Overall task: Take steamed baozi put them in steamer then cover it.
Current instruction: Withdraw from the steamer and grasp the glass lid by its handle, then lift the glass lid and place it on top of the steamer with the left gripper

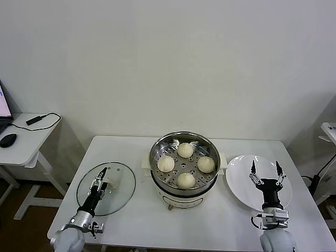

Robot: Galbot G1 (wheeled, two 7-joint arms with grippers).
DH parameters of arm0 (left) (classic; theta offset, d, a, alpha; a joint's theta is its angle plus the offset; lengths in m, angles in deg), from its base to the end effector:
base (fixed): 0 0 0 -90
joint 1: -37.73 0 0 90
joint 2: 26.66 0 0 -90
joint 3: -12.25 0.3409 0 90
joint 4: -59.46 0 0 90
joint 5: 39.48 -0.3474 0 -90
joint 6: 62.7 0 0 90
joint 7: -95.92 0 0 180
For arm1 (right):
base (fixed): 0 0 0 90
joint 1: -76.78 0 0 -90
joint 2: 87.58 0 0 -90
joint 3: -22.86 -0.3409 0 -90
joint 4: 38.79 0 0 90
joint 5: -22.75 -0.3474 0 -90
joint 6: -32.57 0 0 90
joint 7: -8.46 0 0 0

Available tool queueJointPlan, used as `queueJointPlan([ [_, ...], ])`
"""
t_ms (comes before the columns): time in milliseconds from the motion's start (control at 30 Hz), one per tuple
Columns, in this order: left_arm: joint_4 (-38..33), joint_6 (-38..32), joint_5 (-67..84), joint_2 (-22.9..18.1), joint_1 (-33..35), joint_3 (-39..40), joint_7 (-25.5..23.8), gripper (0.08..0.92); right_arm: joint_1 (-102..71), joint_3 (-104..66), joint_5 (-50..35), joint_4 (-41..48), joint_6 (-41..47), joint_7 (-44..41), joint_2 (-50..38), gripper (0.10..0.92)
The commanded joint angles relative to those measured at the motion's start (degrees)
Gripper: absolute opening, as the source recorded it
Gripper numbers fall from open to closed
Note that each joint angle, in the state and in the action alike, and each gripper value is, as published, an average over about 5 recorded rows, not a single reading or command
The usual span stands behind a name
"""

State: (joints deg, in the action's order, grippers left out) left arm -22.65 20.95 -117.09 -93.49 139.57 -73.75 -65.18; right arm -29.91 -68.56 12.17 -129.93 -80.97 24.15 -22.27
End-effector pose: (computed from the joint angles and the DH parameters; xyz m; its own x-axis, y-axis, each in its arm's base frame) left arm 0.2607 0.1308 -0.4293 -0.9833 0.1740 0.0527 0.0275 -0.1439 0.9892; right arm 0.2465 -0.1473 -0.3869 -0.9640 0.1809 -0.1951 0.2187 0.9563 -0.1939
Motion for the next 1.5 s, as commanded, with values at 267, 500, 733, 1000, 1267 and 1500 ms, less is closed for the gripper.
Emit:
queueJointPlan([
  [267,3.4,0.6,3.8,0.3,-2.6,1.6,-2.5,0.706,0.1,-0.1,0.9,0.0,0.0,0.1,0.1,0.823],
  [500,5.2,0.4,6.3,0.3,-3.4,2.6,-2.5,0.507,0.0,-0.2,1.5,-0.2,-0.2,0.1,0.3,0.823],
  [733,5.6,0.2,9.2,0.5,-3.8,3.0,-2.3,0.308,-0.3,-0.4,2.0,-0.4,-0.5,0.1,0.7,0.823],
  [1000,0.5,-0.9,20.0,1.7,-1.7,4.3,-3.3,0.190,-0.7,-0.2,2.5,-0.9,-0.7,0.0,1.0,0.823],
  [1267,-16.8,6.3,22.7,2.4,2.7,0.1,-4.6,0.190,-0.8,-0.3,2.9,-1.4,-0.6,0.1,0.9,0.823],
  [1500,-30.8,14.5,20.3,3.3,4.7,-0.1,-9.1,0.190,-0.3,-0.3,3.1,-1.6,-0.4,0.2,0.7,0.823],
])
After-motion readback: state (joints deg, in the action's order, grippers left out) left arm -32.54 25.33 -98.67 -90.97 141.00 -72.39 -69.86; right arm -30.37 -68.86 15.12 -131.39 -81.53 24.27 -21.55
